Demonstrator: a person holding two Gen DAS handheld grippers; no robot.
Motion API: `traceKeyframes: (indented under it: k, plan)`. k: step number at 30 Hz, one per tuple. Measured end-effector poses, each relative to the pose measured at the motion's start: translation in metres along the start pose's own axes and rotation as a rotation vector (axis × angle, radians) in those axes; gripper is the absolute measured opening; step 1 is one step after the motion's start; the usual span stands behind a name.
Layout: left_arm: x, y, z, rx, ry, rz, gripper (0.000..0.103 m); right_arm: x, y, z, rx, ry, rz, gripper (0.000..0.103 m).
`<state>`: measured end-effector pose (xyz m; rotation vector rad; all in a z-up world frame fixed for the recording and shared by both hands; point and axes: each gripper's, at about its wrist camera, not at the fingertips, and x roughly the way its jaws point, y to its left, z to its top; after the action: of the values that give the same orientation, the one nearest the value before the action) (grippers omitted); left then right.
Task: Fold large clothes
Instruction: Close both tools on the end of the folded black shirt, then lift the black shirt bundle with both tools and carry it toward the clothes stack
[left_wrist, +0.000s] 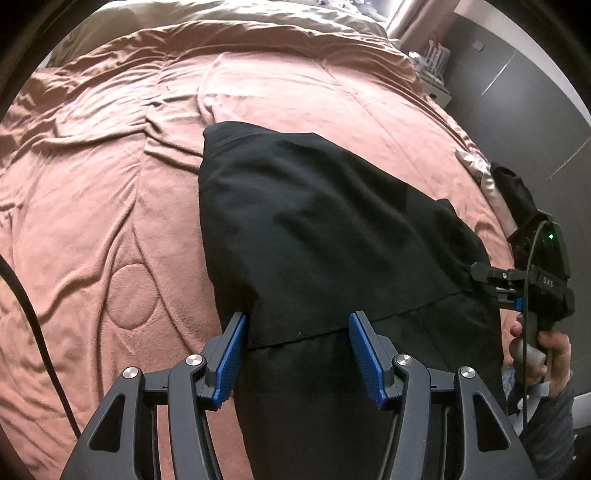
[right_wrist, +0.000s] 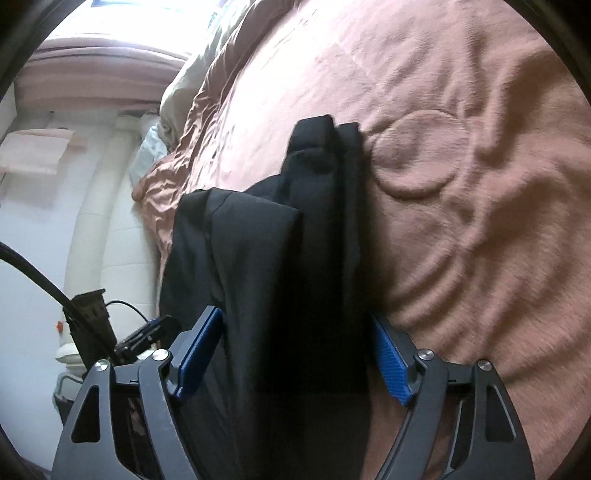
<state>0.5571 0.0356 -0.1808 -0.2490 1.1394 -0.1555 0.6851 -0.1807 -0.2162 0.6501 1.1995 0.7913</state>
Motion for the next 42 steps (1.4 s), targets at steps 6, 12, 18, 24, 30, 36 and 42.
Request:
traceKeyframes:
  k: [6, 12, 18, 24, 30, 36, 42]
  plan:
    - [0.002, 0.033, 0.007, -0.092, -0.025, -0.058, 0.06, 0.013, -0.001, 0.011, 0.0, -0.008, -0.037, 0.045]
    - [0.026, 0.067, 0.02, -0.231, -0.012, -0.144, 0.067, 0.016, 0.015, 0.006, -0.049, -0.026, -0.065, 0.02]
    - [0.019, 0.06, 0.022, -0.238, -0.041, -0.138, 0.037, 0.007, 0.042, -0.007, -0.098, -0.074, -0.078, 0.01]
    - [-0.024, 0.045, 0.015, -0.184, -0.119, -0.138, 0.021, -0.014, 0.082, -0.036, -0.19, -0.129, -0.094, 0.009]
    - [-0.083, 0.021, 0.001, -0.137, -0.219, -0.148, 0.019, -0.046, 0.109, -0.075, -0.237, -0.197, -0.086, 0.009]
    - [-0.141, -0.014, -0.025, -0.092, -0.32, -0.191, 0.018, -0.099, 0.131, -0.133, -0.301, -0.305, -0.087, 0.008]
    - [-0.189, -0.065, -0.044, -0.059, -0.411, -0.251, 0.017, -0.171, 0.149, -0.186, -0.357, -0.432, -0.096, 0.008]
